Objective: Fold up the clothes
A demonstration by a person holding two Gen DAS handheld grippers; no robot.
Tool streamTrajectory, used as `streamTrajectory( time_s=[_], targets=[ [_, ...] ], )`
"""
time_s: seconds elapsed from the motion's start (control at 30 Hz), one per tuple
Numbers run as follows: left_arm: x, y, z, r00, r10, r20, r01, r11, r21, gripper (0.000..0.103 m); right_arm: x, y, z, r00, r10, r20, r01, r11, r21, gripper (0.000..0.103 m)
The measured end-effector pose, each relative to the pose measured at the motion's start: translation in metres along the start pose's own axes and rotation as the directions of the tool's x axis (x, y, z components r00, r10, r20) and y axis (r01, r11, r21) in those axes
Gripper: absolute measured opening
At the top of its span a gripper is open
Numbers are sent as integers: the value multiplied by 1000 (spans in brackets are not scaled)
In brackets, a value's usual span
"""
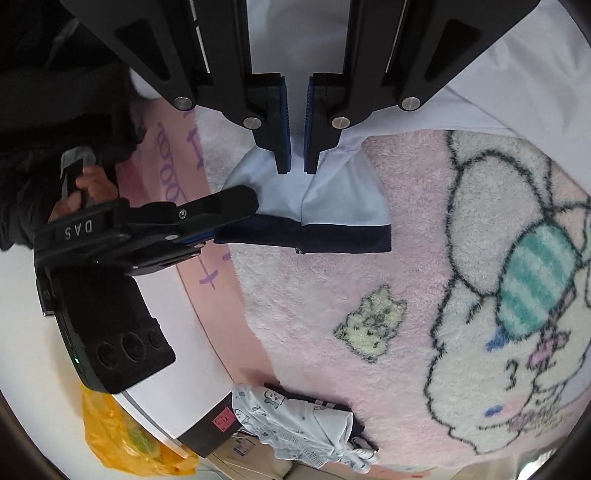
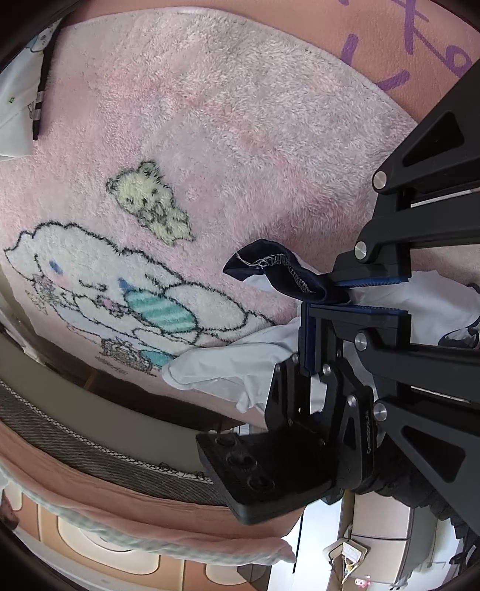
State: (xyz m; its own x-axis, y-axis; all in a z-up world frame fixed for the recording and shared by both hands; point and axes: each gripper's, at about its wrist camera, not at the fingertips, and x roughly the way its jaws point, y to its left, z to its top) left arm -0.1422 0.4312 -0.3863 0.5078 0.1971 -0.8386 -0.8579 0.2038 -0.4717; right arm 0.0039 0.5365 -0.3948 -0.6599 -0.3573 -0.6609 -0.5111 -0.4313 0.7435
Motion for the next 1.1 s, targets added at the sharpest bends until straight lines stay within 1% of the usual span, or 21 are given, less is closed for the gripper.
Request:
streamTrajectory(
  time_s=[0.03,0.07,0.1,0.13,0.17,0.27,0.37,0.43,0.5,0.6,0.7,0.8,0.9,0.93,0.97,1.0,1.07,1.1],
  targets=[
    [0,1,0,1000,24,-1,-24,1000,-1,15,1,-1,0,1000,3,-4,-3,1000,2,8],
    [0,1,1,999,47,-1,-47,999,-3,30,1,-1,0,1000,5,-7,-5,1000,2,8],
    [1,2,1,999,44,-8,-44,999,-6,47,2,0,0,1000,4,-10,-4,1000,0,8],
    [2,3,1,999,42,-15,-42,999,-11,95,2,0,0,1000,3,-11,-3,1000,-4,8],
    [4,3,2,999,44,-17,-44,999,-11,103,2,1,0,1000,2,-13,-2,1000,-8,8],
    [12,5,4,999,32,-23,-32,999,-9,103,1,2,0,1000,-1,-14,0,1000,-24,8],
    [25,6,7,998,12,-57,-13,1000,-16,103,-1,1,1,1000,3,-6,-4,1000,-19,8],
    [32,8,9,997,-16,-70,14,1000,-28,103,-2,0,1,1000,5,-4,-5,1000,-16,8],
    [40,11,9,996,-53,-77,48,997,-62,103,-3,-2,1,1000,7,-3,-7,1000,-12,8],
    [45,20,7,993,-107,-49,98,983,-155,103,-3,-4,1,1000,18,-1,-18,1000,-7,8],
    [38,27,5,988,-155,-1,152,967,-207,103,-2,-4,1,1000,16,-4,-16,1000,-8,8],
    [31,27,3,991,-127,37,132,971,-198,103,-1,-6,2,1000,18,-8,-18,1000,-4,8],
    [21,18,-2,994,-67,91,77,990,-115,103,0,-8,2,1000,20,-7,-20,1000,0,8],
    [22,13,-2,994,-40,98,49,994,-93,100,1,-8,2,1000,20,-7,-19,1000,3,8],
    [24,9,-2,995,-12,102,20,997,-74,89,1,-9,2,1000,20,-8,-20,1000,7,8],
    [25,5,-3,994,15,106,-9,998,-55,82,2,-9,3,1000,21,-12,-21,1000,9,8],
    [31,4,-4,996,65,59,-63,997,-35,60,3,-9,3,999,28,-16,-27,999,16,8],
    [31,9,-4,996,88,33,-87,996,-36,54,4,-9,3,999,28,-20,-27,999,16,8]
  ],
)
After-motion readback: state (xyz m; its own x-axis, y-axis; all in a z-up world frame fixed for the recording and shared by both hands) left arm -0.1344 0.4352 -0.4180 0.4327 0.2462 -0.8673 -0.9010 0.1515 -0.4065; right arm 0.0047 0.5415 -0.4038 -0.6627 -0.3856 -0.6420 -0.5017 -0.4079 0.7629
